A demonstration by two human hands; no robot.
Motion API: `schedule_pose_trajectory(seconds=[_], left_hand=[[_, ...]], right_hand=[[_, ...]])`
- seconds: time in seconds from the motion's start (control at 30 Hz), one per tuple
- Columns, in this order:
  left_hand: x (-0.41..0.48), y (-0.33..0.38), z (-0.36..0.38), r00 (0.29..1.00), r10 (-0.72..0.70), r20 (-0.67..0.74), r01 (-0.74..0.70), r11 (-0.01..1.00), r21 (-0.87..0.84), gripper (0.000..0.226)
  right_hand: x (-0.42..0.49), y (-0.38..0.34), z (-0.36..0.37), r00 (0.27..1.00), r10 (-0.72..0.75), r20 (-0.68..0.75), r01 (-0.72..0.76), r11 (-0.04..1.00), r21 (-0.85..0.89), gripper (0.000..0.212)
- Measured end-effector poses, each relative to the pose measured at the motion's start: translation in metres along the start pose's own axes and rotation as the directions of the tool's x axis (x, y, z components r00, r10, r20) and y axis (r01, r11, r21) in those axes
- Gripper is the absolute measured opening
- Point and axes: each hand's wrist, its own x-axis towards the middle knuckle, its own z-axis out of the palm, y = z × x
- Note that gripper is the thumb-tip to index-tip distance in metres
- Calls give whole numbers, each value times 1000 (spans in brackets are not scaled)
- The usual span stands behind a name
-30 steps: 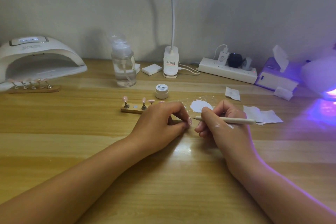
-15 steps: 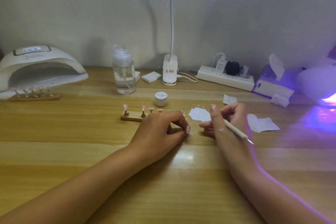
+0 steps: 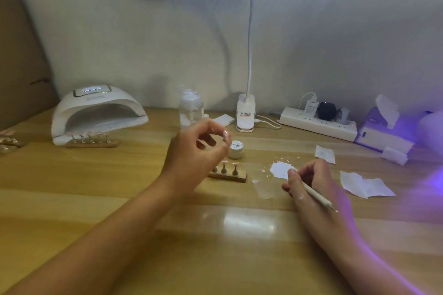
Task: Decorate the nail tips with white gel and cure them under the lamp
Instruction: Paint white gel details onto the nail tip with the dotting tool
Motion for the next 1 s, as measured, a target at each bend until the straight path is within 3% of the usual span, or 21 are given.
schedule_pose_trajectory(seconds=[0.07,0.2,0.37,0.53,0.8,1.0], left_hand=[[14,-11,-26,996,-86,-6,86,995,57,8],[15,-30,-33,964,-236,121,202,949,241,11],[12,-40,-26,953,-271,139,165,843,511,13],[11,-45,-24,944,-296,143,166,804,571,17],[10,-47,-26,964,-216,158,59,748,661,10],[10,-44,-26,977,25,214,-167,714,680,29]], right_hand=[[1,0,0,1000,31,1,-31,1000,1,16],[1,-2,1,998,68,0,-68,998,9,14],[0,-3,1,997,72,2,-72,997,23,13],[1,-4,0,997,73,6,-73,997,15,13],[0,-4,0,997,72,9,-72,997,36,14],[0,-4,-1,998,59,6,-59,997,46,11]])
